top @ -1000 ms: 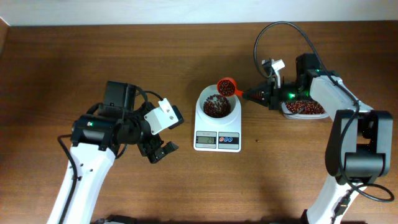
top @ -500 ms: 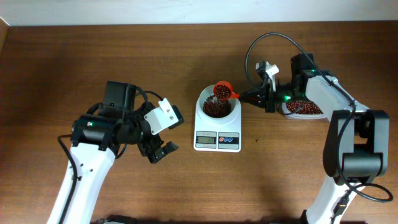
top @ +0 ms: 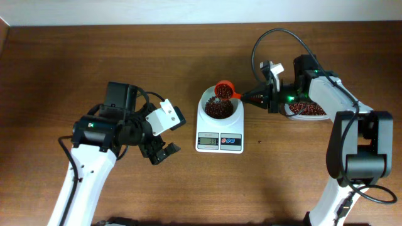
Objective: Scoop and weigh 50g on scale
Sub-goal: 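Tilt the scoop with the right gripper to pour beans into the bowl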
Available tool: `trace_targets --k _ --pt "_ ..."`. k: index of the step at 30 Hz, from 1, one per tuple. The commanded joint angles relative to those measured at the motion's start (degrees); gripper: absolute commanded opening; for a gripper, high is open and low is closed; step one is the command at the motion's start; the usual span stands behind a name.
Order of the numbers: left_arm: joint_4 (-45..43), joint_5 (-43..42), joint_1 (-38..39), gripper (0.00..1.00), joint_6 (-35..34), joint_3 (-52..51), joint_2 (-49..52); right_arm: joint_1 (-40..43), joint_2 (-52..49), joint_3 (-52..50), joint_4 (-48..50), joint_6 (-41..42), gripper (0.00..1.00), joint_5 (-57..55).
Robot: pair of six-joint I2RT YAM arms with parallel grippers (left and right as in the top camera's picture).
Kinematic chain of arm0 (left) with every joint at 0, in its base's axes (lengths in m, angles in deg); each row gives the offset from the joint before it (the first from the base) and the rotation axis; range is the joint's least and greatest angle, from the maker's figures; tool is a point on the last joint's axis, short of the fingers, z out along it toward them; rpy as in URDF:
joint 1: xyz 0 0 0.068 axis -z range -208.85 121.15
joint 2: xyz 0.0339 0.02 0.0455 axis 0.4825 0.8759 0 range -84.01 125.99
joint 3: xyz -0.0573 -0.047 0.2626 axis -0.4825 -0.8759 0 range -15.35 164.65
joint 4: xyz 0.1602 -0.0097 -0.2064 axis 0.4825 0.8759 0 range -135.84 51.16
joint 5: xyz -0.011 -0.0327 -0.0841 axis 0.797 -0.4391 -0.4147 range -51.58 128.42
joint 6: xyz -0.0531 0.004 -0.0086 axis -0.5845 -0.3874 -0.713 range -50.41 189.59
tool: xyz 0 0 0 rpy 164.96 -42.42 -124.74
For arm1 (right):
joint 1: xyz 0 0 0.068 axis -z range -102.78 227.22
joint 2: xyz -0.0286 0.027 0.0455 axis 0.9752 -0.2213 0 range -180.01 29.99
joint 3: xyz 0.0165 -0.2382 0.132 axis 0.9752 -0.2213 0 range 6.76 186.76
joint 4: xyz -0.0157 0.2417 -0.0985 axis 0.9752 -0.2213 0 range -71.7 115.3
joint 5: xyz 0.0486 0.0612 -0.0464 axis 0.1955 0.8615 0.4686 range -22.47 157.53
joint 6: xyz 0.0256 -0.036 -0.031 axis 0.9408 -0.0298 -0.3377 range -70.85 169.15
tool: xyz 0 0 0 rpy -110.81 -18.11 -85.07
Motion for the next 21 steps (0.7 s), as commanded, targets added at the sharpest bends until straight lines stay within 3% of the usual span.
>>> trace_targets --k 1,3,9,21 --pt "0.0 -0.2 0.2 0.99 -0.7 -0.4 -0.2 -0.7 0.7 0.2 -0.3 0.4 0.04 -10.7" --pt "0.0 -0.2 0.2 0.99 -0.7 -0.4 -0.2 -0.6 1.5 0.2 -0.2 2.5 0.04 -4.3" --pt "0.0 -0.2 0.2 0.99 -0.7 -0.4 -0.2 -0.6 1.5 0.2 0.7 2.5 0.04 -8.8" --pt "0.0 -0.2 0.2 0.99 -0.7 -0.4 -0.1 -0.6 1.6 0.2 0.2 3.1 0.04 -3.5"
